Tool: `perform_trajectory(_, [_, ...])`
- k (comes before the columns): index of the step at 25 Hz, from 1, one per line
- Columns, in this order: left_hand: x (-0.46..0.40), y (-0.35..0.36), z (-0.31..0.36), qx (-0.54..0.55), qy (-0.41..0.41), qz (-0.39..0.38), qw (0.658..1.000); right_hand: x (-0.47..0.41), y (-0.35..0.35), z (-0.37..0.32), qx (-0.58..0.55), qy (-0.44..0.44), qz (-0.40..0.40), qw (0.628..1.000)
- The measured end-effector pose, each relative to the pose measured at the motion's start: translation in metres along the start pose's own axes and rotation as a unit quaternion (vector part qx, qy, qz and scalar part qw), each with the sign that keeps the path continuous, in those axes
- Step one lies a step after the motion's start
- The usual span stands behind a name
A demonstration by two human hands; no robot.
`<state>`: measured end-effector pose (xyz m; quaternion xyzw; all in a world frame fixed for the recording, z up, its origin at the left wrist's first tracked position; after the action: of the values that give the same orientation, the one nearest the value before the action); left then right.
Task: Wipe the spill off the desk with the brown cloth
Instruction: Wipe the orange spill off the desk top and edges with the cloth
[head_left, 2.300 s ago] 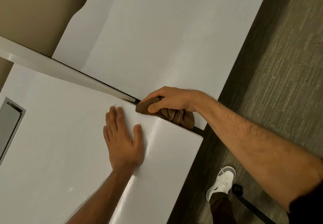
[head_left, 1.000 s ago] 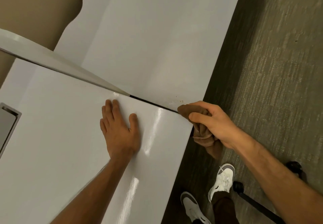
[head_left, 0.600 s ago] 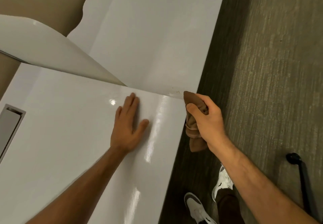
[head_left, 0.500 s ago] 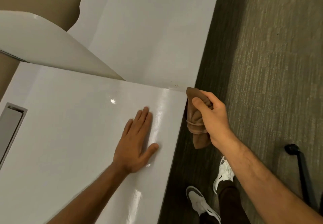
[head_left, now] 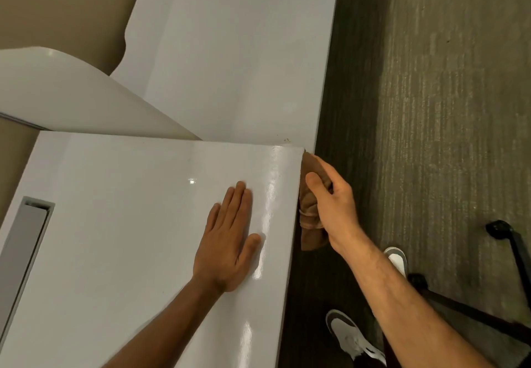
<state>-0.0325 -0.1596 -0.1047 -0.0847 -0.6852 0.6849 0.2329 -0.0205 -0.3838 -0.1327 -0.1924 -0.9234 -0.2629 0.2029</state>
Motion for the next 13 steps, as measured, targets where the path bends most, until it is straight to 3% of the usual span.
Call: perform_trajectory(13, [0.0, 0.001, -0.001, 0.001, -0.005, -0.006, 1.0, 0.055, -0.013, 0.015, 0.058, 0.006, -0.044, 0.997])
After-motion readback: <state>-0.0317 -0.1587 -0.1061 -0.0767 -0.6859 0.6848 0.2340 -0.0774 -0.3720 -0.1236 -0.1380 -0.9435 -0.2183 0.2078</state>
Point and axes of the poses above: each hand's wrist, its own x-axis away from the middle knuckle, its own y-axis out of the palm, z = x × y, the point moved 1 cm from there along -x, towards the middle knuckle, and after that the axes turned 12 degrees about -x, right-handed, at the moved point
